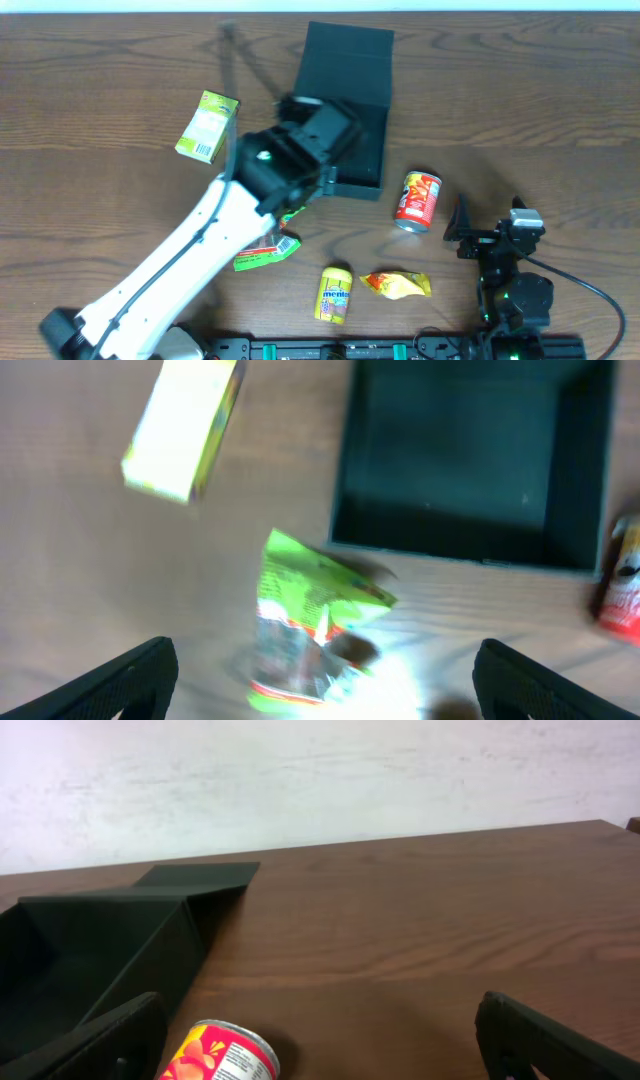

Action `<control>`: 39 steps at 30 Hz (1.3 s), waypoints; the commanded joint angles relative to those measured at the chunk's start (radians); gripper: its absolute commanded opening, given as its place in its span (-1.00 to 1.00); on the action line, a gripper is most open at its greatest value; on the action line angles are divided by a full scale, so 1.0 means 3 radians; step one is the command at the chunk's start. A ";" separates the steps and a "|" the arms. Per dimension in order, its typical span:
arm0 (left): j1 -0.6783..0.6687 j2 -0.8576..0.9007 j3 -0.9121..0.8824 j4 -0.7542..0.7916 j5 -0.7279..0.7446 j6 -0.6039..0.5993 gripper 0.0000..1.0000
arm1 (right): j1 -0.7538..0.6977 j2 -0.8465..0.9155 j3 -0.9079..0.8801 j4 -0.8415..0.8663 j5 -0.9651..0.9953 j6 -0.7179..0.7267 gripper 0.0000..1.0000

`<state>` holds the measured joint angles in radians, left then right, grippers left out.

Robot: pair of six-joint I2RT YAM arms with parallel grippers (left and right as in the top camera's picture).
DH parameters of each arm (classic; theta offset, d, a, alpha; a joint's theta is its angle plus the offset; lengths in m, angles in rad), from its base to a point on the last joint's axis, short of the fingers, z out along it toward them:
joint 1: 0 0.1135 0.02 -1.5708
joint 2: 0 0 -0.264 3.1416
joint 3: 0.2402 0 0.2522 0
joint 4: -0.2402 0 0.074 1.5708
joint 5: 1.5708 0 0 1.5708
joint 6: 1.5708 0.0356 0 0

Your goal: Pack container

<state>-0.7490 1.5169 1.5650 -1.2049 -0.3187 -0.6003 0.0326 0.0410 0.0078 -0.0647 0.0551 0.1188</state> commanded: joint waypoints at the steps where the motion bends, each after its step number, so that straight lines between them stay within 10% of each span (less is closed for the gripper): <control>1: 0.0128 -0.0153 -0.0385 0.0020 0.0360 -0.0979 0.90 | 0.0027 -0.0008 -0.0008 -0.0019 0.0000 0.0024 0.98; 9: 0.0170 -0.0510 -0.1448 0.0763 0.0645 0.0125 0.90 | 0.0027 -0.0006 -0.0008 -0.0019 0.0001 0.0024 0.98; 24: 0.0496 -0.0661 -0.2853 0.2076 0.0731 -0.0010 0.90 | 0.0027 -0.0006 -0.0008 -0.0019 0.0000 0.0024 0.99; 39: 0.0722 -0.0066 -0.2986 0.2590 0.0683 0.0034 0.90 | 0.0027 -0.0006 -0.0008 -0.0019 0.0000 0.0024 0.98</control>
<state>-0.5526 1.4712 0.6792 -0.4351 -0.1043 -0.6010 0.0326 0.0410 0.0078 -0.0650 0.0555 0.1188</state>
